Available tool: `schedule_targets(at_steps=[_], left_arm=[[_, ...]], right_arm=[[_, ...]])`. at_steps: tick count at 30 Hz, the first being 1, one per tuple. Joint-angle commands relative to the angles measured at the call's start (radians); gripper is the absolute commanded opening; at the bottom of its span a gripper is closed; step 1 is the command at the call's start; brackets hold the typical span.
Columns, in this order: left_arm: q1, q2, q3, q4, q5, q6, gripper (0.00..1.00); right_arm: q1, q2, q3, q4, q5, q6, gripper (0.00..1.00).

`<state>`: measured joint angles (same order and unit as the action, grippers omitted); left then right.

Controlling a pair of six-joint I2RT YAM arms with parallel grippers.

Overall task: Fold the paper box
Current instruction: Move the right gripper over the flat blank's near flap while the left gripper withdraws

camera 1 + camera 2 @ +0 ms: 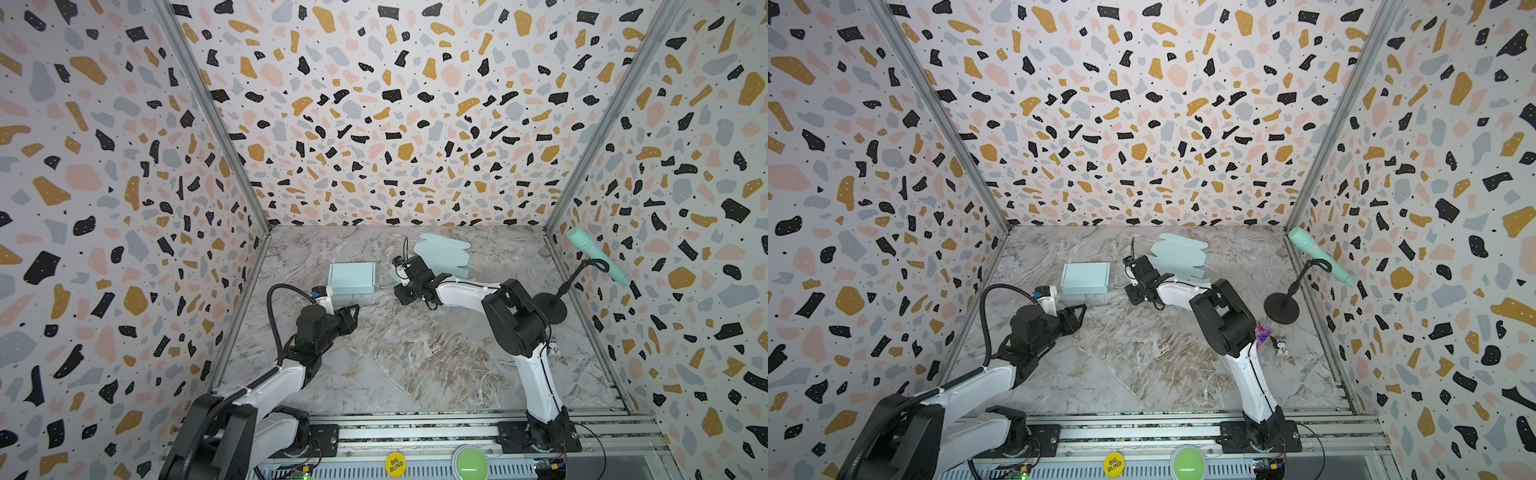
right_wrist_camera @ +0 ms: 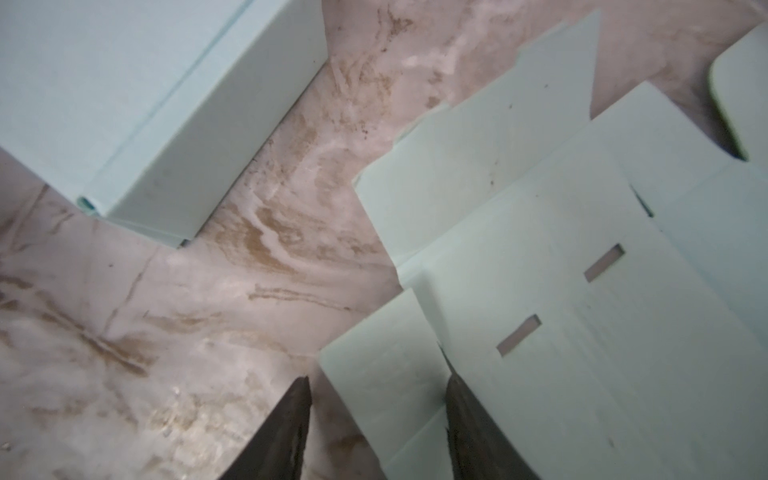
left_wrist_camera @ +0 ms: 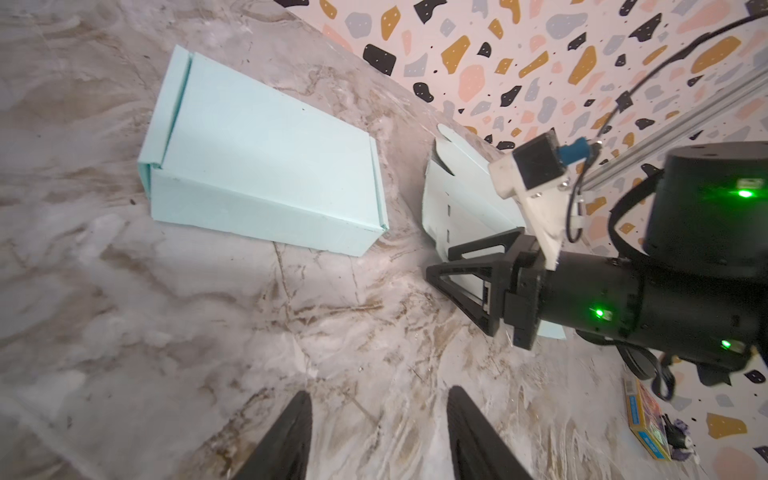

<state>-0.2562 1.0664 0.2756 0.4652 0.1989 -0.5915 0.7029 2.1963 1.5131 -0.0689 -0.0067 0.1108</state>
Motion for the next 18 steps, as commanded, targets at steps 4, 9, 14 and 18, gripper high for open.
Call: schedule_targets(at_steps=[4, 9, 14, 18], left_arm=[[-0.009, -0.237, -0.051, -0.207, -0.026, 0.013, 0.58], [-0.012, -0.33, -0.047, -0.322, -0.015, 0.023, 0.6], [-0.012, -0.407, -0.077, -0.352, -0.011, 0.004, 0.6], [-0.012, -0.43, -0.082, -0.361, -0.012, 0.002, 0.6]], right_arm=[[0.004, -0.06, -0.061, -0.017, 0.007, 0.012, 0.42], [0.003, -0.11, -0.135, -0.005, 0.004, 0.01, 0.29], [0.001, -0.146, -0.192, 0.001, 0.017, 0.003, 0.2], [0.0, -0.155, -0.211, -0.009, 0.022, -0.01, 0.17]])
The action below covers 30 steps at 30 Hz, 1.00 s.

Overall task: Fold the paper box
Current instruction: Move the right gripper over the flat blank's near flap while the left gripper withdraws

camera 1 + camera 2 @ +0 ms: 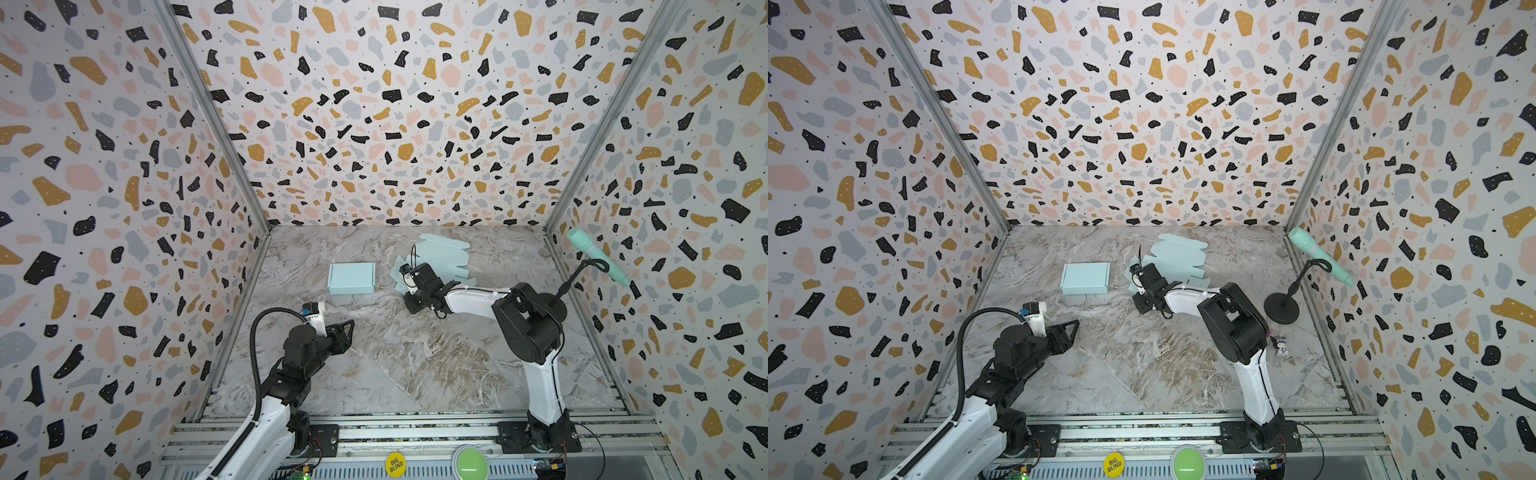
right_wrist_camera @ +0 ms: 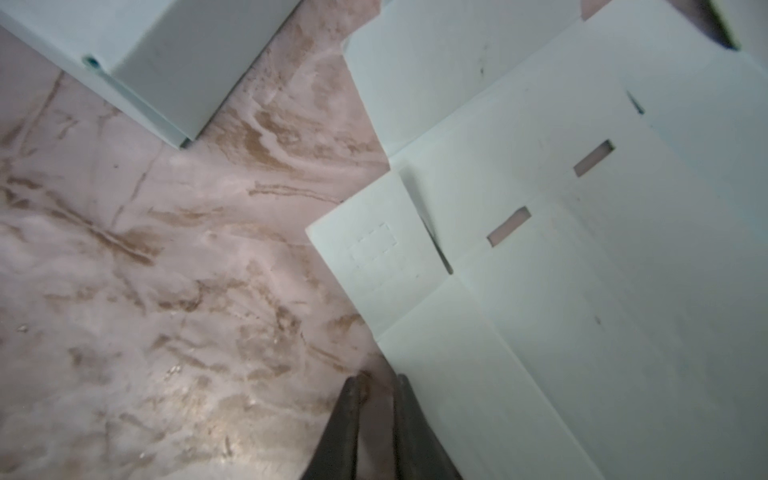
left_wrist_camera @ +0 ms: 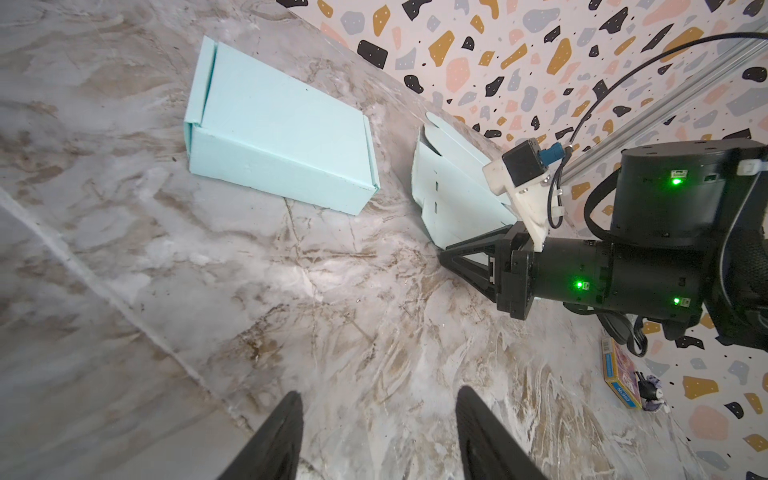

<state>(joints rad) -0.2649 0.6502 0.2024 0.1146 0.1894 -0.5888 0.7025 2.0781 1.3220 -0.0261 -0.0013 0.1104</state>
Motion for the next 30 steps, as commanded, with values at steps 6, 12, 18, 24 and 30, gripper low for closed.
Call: schedule_targets(at_steps=[6, 12, 18, 24, 30], left_arm=[[-0.002, 0.003, -0.013, 0.01, 0.007, 0.001, 0.61], [-0.003, 0.019, -0.018, 0.029, 0.016, 0.003, 0.61], [-0.002, 0.008, -0.03, 0.035, 0.021, 0.001, 0.61], [-0.003, 0.04, -0.038, 0.066, 0.013, 0.003, 0.62], [-0.003, 0.058, -0.047, 0.088, 0.022, -0.002, 0.62]], right_arm=[[0.012, -0.095, -0.02, -0.029, 0.026, 0.015, 0.51], [0.023, -0.01, 0.13, -0.067, 0.054, 0.02, 0.62], [0.029, 0.111, 0.266, -0.124, 0.123, -0.005, 0.62], [0.031, 0.166, 0.315, -0.14, 0.18, -0.028, 0.58], [0.031, 0.173, 0.306, -0.134, 0.202, -0.037, 0.44]])
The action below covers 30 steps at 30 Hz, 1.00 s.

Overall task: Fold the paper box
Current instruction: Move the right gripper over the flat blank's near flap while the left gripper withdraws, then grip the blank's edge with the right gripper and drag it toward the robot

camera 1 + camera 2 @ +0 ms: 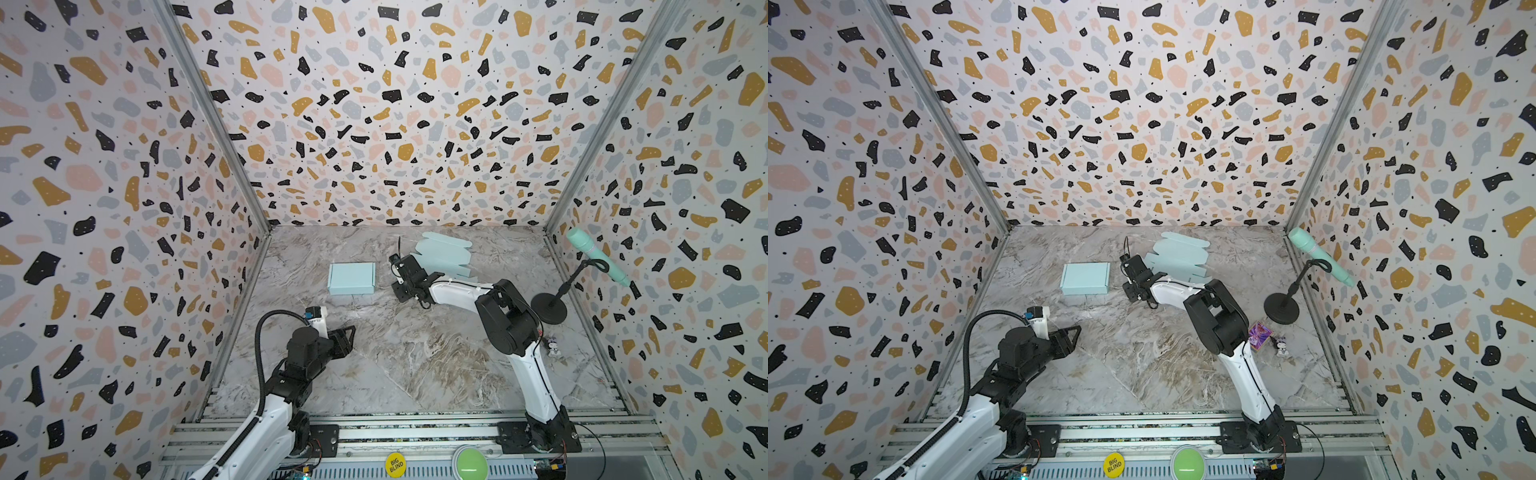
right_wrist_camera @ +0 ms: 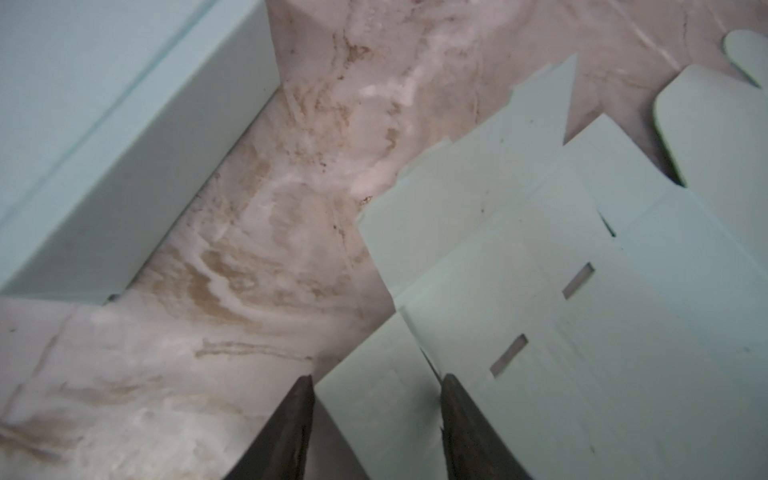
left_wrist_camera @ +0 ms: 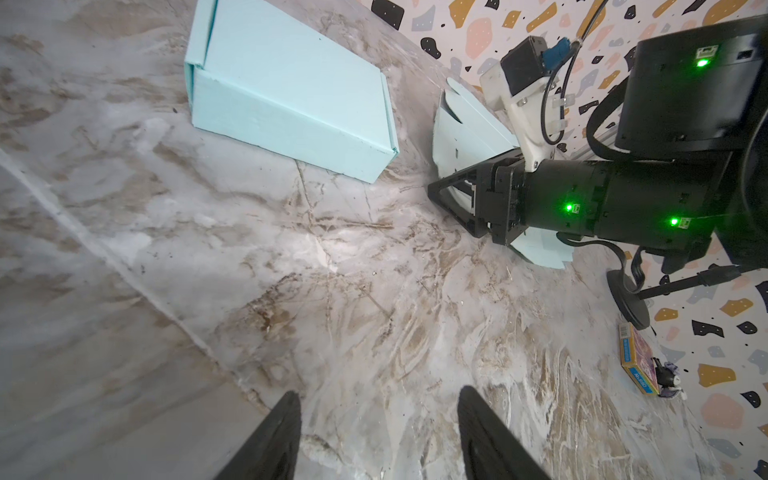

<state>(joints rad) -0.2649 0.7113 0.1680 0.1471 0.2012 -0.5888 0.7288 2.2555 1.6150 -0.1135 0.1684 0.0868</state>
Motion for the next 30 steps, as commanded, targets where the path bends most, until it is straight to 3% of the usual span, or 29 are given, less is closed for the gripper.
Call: schedule_targets(at_steps=[1, 13, 17, 24, 30], left_arm=[[-0.003, -0.006, -0.013, 0.053, 0.01, -0.002, 0.61], [-0.003, -0.041, -0.012, 0.019, -0.006, -0.007, 0.61], [-0.003, -0.051, -0.01, 0.015, -0.004, -0.011, 0.61], [-0.003, -0.08, 0.014, -0.019, -0.001, -0.011, 0.6], [-0.001, -0.11, 0.054, -0.038, -0.007, -0.011, 0.6]], right_arm=[[0.004, -0.005, 0.011, -0.046, 0.04, -0.013, 0.41], [0.021, -0.085, -0.046, -0.043, 0.122, -0.018, 0.13], [0.041, -0.149, -0.103, -0.046, 0.206, -0.035, 0.04], [0.069, -0.304, -0.259, -0.026, 0.217, -0.068, 0.0], [0.188, -0.492, -0.466, -0.025, 0.247, -0.129, 0.0]])
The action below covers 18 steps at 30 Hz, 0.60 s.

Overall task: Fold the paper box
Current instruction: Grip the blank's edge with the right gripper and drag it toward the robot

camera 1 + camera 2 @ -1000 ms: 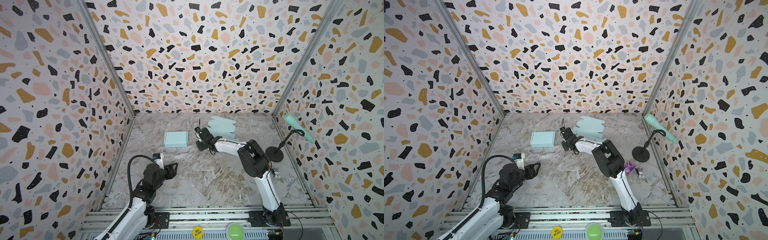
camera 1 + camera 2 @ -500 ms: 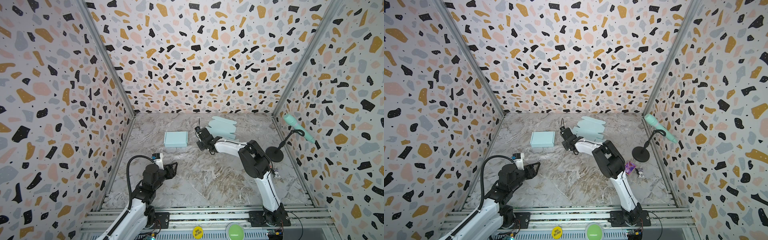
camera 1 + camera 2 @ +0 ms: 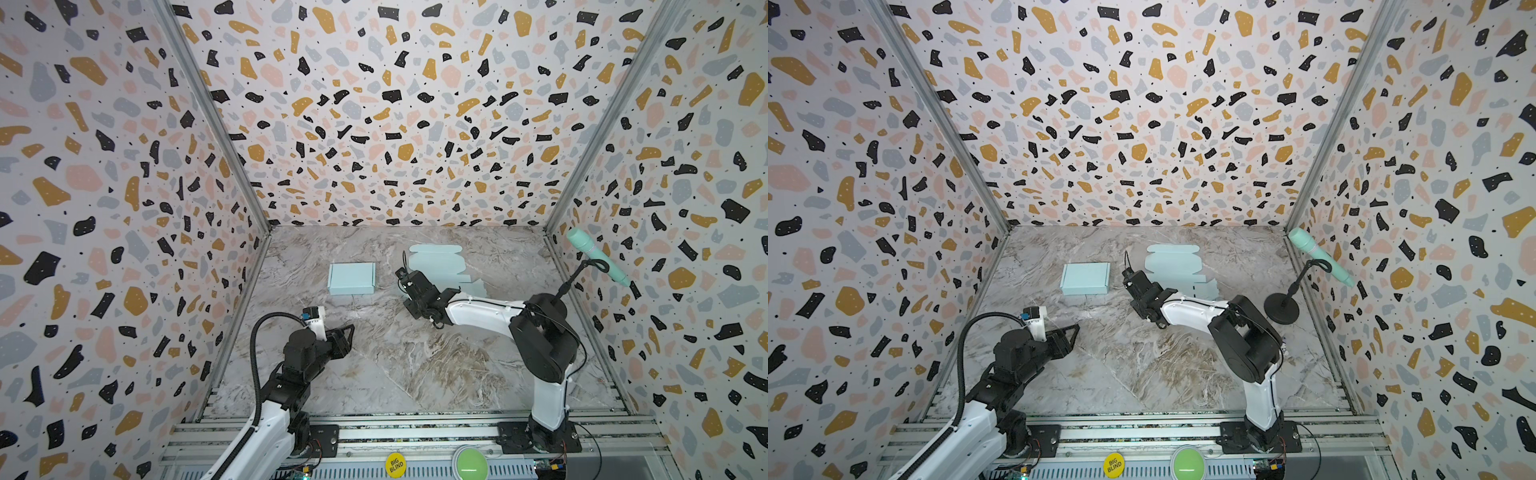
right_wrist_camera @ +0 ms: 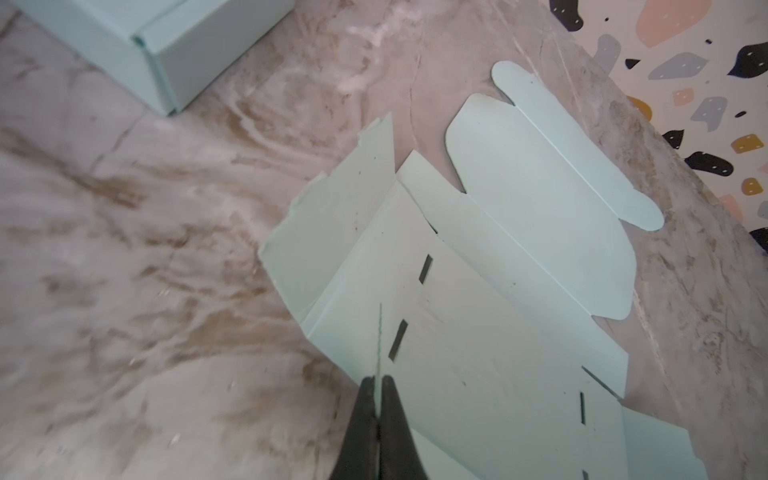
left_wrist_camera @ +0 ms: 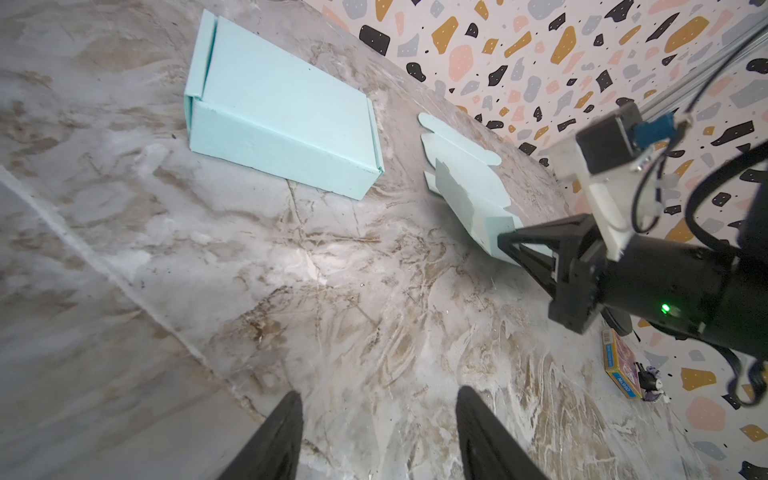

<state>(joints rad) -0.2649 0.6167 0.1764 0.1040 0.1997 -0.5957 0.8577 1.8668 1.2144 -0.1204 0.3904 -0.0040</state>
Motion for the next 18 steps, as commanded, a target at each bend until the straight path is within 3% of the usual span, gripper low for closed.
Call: schedule_targets(at_steps=[1, 11, 14, 18], left_arm=[[-0.002, -0.017, 0.056, 0.002, -0.008, -0.004, 0.6], [-0.001, 0.052, 0.18, -0.022, 0.026, 0.022, 0.6], [-0.002, 0.087, 0.182, 0.007, 0.057, 0.022, 0.6], [-0.026, 0.134, 0.186, 0.012, 0.083, 0.042, 0.6]], right_arm=[[0.084, -0.14, -0.104, -0.019, 0.024, -0.037, 0.0], [0.451, -0.53, -0.502, 0.093, -0.122, -0.07, 0.0], [0.549, -0.554, -0.541, 0.127, -0.139, -0.118, 0.02], [0.612, -0.478, -0.51, 0.092, -0.184, -0.144, 0.02]])
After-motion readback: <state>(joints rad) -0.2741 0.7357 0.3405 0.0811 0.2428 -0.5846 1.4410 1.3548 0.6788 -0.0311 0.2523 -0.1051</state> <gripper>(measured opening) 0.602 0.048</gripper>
